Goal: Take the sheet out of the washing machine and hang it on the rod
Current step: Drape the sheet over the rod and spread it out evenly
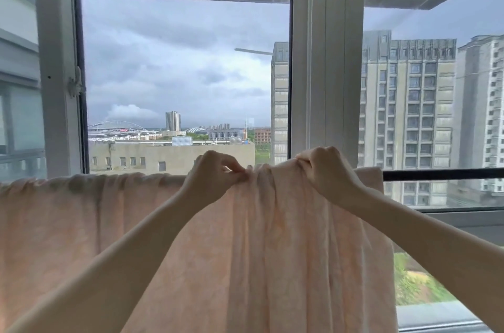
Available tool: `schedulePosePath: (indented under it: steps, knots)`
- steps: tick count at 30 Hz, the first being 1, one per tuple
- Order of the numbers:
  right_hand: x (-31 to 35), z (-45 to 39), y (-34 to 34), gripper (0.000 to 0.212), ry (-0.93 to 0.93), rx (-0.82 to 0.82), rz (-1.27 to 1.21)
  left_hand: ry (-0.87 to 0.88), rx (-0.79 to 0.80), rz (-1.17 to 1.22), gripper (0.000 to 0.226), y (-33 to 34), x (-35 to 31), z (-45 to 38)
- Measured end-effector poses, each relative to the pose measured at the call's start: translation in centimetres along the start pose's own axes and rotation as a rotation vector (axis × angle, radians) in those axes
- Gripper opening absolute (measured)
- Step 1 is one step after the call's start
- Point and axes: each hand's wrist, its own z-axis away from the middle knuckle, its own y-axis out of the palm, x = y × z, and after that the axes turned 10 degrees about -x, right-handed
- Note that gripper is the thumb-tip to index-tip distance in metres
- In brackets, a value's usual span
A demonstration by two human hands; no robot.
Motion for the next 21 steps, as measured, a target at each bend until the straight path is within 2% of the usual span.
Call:
schedulePosePath:
  steps: [2,5,7,10,15,18,21]
  knots:
    - [-1.1,-1.1,-0.9,0.030,0.047,-0.030,0.020,-0.023,-0.010,-0.016,0.015,-0.2,-0.2,-0.5]
    - [-3.9,-1.9,-2.4,0.029,0.137,-0.078,0.107,-0.097,-0.163,-0.059,0.011,-0.1,0.3,-1.8]
    - [-5.6,-1.5,-2.8,0.022,0.170,-0.012,0.088,-0.170,-0.211,-0.116,0.014,0.5,0.9,-2.2]
    - [-6.5,-0.3,-2.9,0.020,0.153,0.173,-0.044,-0.178,-0.165,-0.256,0.012,2.1,0.5,-1.9]
    - [-7.0,0.7,-3.5,0.022,0.124,0.177,-0.089,-0.108,-0.250,-0.325,0.009,3.1,-0.7,-2.4]
    - [-7.7,1.0,-3.9,0.025,0.084,0.171,-0.069,-0.101,-0.183,-0.379,0.008,2.6,-0.4,-3.0]
    - [-8.1,1.6,-4.1,0.026,0.063,0.170,-0.088,-0.121,-0.043,-0.301,0.010,2.3,-0.2,-3.0]
